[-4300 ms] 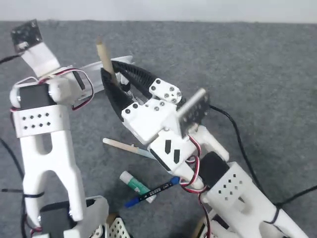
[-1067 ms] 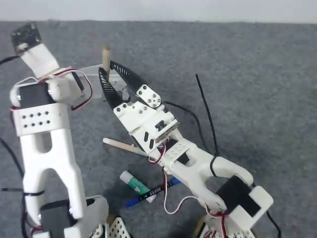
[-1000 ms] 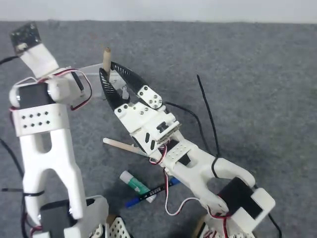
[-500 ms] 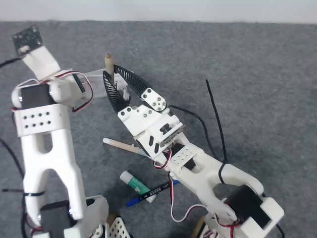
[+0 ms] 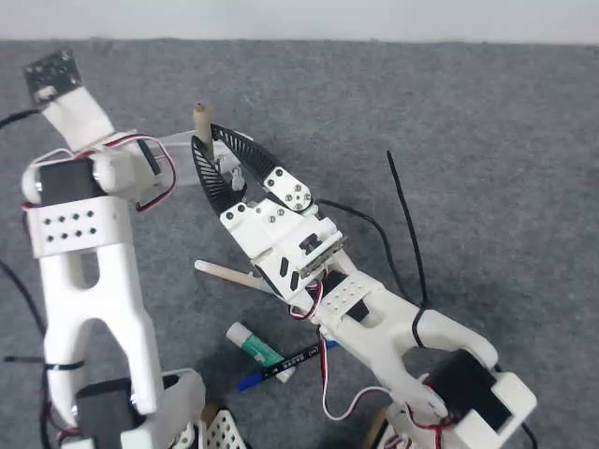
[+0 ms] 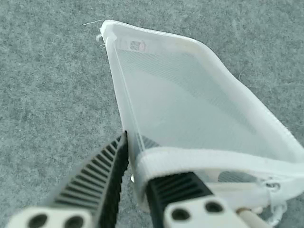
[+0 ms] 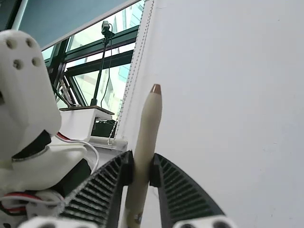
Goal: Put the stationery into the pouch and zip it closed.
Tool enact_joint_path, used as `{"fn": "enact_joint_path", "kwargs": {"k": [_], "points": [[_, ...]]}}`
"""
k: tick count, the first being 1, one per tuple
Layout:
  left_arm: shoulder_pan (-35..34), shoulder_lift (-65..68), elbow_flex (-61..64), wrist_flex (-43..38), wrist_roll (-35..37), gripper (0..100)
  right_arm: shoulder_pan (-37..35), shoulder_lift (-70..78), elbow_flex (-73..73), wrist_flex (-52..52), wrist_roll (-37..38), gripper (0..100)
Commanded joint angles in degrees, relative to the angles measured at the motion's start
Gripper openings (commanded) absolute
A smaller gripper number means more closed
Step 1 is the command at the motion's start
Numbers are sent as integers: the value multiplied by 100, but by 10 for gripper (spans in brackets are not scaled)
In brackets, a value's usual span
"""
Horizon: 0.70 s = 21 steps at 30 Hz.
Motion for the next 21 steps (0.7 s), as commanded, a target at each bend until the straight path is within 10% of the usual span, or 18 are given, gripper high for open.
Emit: {"fn": "enact_joint_path", "kwargs": {"k": [1,12,21], "points": [[18,-114,-22,-167,-62,11,-31,242,-44,40,123,7],[0,-114,4,-158,-70,11,-277,444,264,-857,229,7],[97,-220,-101,-9,-70,11,-1138,505,677,-2176,2031,7]]}}
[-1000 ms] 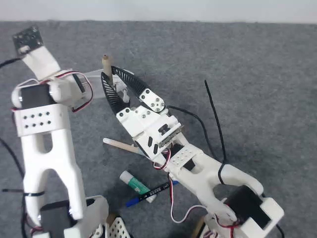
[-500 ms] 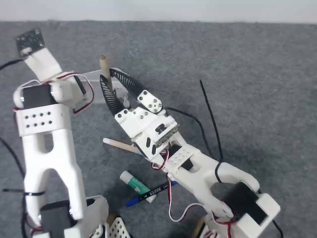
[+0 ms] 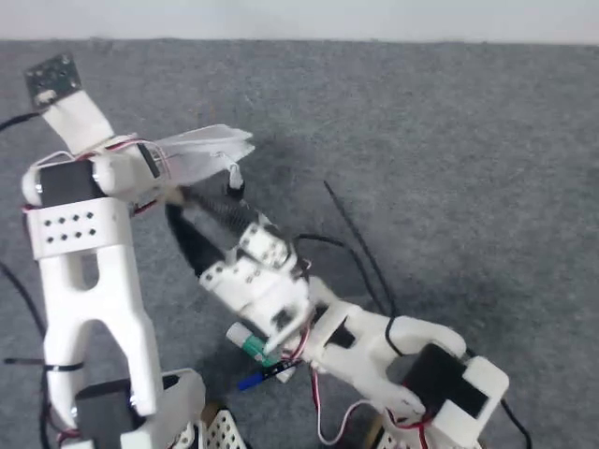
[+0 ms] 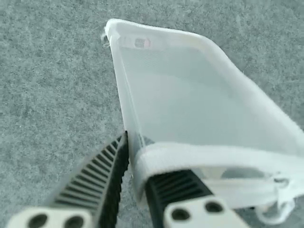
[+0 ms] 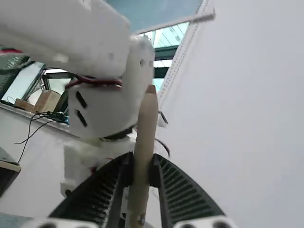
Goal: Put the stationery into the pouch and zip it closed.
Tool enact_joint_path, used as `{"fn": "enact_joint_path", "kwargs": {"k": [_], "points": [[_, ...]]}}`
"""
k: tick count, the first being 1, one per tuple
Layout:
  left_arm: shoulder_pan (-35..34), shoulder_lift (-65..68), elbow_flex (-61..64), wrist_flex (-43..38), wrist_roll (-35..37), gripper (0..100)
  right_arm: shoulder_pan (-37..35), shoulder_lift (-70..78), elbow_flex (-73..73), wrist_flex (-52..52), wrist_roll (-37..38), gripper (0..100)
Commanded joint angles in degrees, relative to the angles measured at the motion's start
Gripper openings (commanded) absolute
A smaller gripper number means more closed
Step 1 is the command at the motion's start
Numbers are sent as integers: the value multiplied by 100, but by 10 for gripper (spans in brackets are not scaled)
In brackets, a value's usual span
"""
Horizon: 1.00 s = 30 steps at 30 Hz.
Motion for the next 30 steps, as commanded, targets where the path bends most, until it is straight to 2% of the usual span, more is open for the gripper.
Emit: {"fn": "enact_joint_path", "kwargs": {"k": [1,8,12,23,28,30], "points": [[158,-281,-242,70,-70,10,-119,-136,-44,-488,387,7],[308,-791,-66,114,-167,10,-101,-198,-44,-1051,475,7],[308,-774,-57,97,-167,10,-127,-277,-44,-1077,791,7],[308,-774,127,-70,-176,10,-119,-1552,193,-1051,800,6],[308,-774,127,-70,-176,10,-84,-1604,-413,-277,730,6],[308,-774,127,-44,-176,10,-66,-1473,-695,31,422,6]]}}
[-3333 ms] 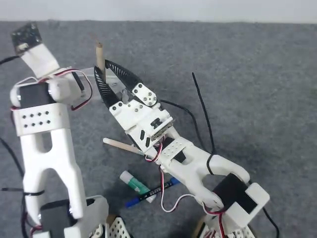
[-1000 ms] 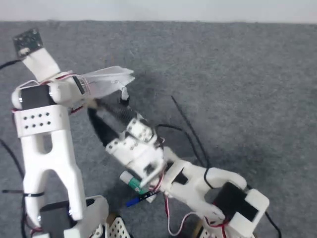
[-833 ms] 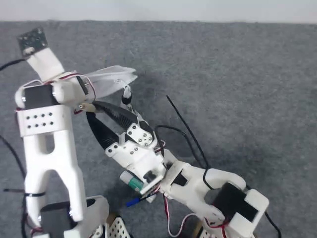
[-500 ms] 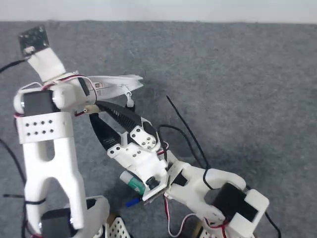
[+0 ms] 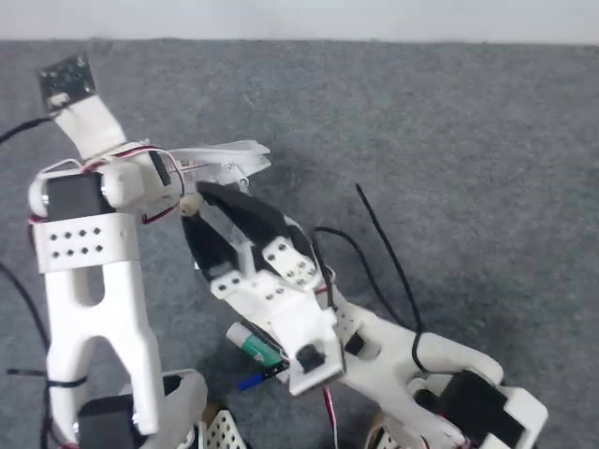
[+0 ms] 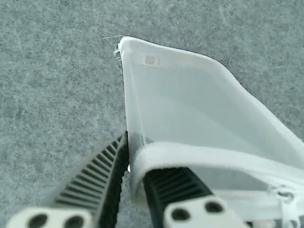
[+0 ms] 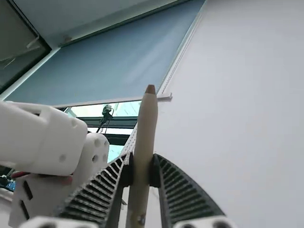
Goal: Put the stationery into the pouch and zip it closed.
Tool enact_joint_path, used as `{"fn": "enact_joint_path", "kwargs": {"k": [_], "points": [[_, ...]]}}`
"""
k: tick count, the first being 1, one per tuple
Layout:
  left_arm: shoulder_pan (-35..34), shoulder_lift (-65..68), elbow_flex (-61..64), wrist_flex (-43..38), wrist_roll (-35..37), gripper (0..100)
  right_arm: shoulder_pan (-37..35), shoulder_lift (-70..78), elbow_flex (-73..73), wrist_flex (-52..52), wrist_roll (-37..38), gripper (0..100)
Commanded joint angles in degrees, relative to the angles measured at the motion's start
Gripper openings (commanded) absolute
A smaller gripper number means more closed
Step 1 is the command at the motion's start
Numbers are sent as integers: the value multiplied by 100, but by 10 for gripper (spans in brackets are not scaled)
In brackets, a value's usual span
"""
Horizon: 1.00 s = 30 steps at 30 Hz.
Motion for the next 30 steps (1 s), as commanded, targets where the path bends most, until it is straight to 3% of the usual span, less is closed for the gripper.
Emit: {"fn": "enact_joint_path", "kwargs": {"k": [1,15,24,30], "points": [[26,-334,-84,-149,-53,10,75,-75,-835,655,-422,6],[26,-352,4,-176,-62,10,602,2413,-1697,-163,-791,6],[-9,-343,4,-176,-62,10,646,2826,-1556,-462,-765,12],[-9,-343,4,-185,-62,10,655,2818,-1363,-462,-290,150]]}}
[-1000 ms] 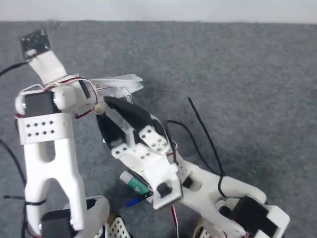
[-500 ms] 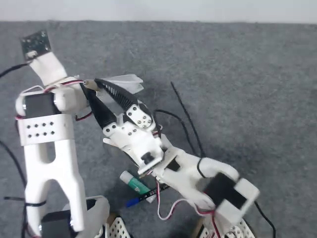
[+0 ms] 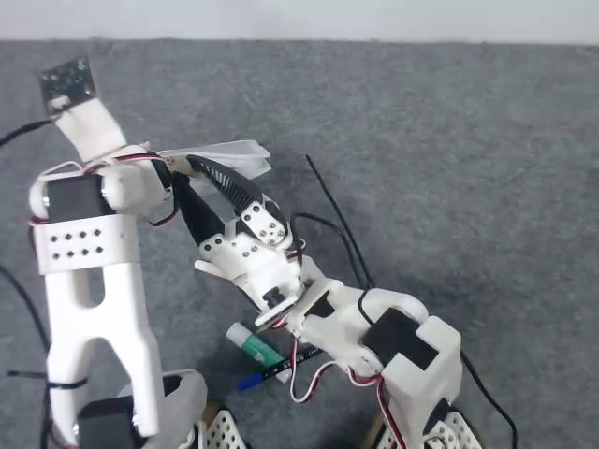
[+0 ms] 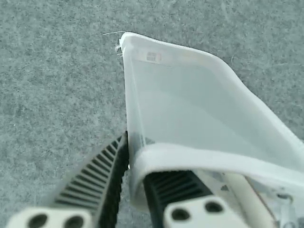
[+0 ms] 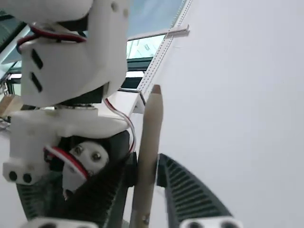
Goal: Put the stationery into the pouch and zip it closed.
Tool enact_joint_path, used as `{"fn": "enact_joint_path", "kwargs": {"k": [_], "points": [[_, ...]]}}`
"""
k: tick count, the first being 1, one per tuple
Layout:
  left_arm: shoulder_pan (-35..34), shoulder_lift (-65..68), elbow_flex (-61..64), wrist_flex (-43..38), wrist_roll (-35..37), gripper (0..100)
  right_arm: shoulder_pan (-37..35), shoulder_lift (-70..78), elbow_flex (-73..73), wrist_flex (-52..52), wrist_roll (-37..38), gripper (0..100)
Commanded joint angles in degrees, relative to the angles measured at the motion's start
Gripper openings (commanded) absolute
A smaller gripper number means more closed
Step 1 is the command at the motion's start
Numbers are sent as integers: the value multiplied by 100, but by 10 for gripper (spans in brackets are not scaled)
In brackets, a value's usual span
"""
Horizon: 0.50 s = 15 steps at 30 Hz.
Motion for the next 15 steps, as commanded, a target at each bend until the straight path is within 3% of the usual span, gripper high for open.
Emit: {"fn": "enact_joint_path", "kwargs": {"k": [1,12,15], "points": [[0,-273,-101,-185,-62,10,119,-145,70,-119,211,158],[-18,-273,-101,-185,-70,10,127,-154,167,-154,237,127],[-26,-273,-101,-273,-70,10,127,-347,352,-127,580,127]]}}
